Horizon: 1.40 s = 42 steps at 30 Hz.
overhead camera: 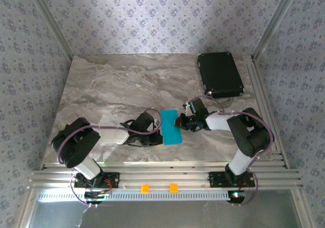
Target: Fold a paper plane with a square sheet of paper (pick it up from the middle)
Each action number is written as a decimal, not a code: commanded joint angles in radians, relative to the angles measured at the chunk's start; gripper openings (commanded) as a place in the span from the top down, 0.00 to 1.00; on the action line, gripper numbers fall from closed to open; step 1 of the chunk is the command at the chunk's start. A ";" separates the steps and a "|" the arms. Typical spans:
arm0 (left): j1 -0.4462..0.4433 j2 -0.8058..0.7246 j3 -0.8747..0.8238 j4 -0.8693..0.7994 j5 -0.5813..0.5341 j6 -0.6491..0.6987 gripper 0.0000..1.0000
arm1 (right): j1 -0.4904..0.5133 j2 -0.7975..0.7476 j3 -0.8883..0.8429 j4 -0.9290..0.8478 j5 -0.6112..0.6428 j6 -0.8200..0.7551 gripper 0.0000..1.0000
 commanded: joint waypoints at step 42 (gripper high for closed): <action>-0.121 -0.025 0.022 -0.217 -0.132 0.152 0.99 | 0.005 0.072 -0.083 -0.245 0.205 0.009 1.00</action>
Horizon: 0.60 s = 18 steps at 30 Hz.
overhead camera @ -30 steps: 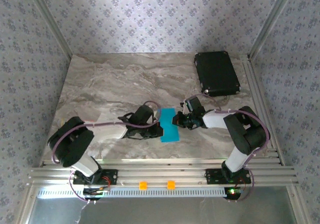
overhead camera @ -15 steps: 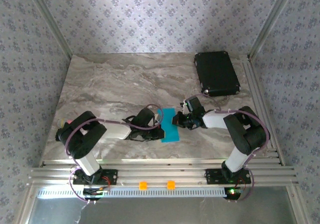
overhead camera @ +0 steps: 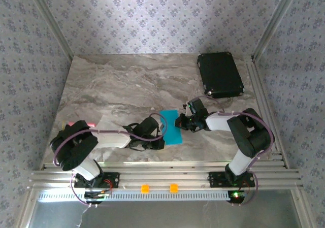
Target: Fold a paper plane with a square sheet of paper (pick it up from the middle)
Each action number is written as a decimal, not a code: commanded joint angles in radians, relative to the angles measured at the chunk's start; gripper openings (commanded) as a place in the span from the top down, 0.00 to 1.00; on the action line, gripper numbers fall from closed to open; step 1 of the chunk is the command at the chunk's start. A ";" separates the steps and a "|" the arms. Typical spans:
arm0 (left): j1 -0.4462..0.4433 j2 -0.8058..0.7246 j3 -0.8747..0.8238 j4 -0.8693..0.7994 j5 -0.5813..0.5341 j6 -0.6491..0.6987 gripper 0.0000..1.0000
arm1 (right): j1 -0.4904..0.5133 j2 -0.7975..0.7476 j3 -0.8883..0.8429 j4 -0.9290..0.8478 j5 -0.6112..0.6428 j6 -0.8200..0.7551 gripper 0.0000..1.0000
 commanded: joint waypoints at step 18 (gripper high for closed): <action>0.294 -0.151 0.058 0.000 0.107 -0.092 0.98 | 0.063 -0.107 0.107 -0.301 0.127 -0.072 0.93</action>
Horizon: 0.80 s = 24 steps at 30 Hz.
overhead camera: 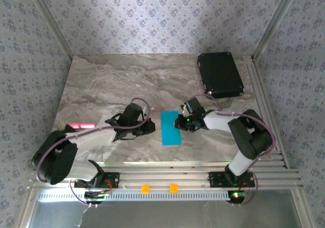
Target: Fold a paper plane with a square sheet of paper (pick it up from the middle)
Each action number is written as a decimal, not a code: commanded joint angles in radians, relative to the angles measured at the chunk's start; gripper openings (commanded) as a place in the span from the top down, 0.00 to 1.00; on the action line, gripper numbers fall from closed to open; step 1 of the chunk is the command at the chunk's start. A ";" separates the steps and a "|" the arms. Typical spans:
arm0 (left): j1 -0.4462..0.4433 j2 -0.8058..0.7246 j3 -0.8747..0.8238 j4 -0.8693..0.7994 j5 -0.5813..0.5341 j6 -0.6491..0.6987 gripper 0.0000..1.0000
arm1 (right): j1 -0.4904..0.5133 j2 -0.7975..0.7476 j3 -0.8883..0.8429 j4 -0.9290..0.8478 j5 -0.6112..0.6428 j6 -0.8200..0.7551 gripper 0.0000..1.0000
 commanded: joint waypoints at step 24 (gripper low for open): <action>0.139 0.586 0.510 -0.029 0.236 0.075 0.95 | 0.049 -0.297 -0.185 -0.115 0.000 0.243 0.62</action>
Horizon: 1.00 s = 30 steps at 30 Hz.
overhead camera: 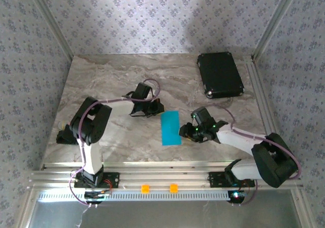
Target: Fold a paper plane with a square sheet of paper (pick it up from the middle)
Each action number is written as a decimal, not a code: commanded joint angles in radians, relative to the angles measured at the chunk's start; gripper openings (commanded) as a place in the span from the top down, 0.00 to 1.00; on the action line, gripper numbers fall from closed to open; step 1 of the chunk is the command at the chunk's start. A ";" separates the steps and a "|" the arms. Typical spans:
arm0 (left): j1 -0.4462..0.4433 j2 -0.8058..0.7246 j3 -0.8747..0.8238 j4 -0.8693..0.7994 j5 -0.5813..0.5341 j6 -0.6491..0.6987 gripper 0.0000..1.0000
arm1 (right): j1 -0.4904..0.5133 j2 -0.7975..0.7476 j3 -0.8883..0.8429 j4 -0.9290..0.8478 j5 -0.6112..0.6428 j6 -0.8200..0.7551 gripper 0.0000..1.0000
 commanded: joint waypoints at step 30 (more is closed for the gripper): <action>0.022 0.099 -0.075 0.015 -0.001 0.044 0.95 | 0.047 0.065 -0.010 0.007 -0.087 0.103 0.52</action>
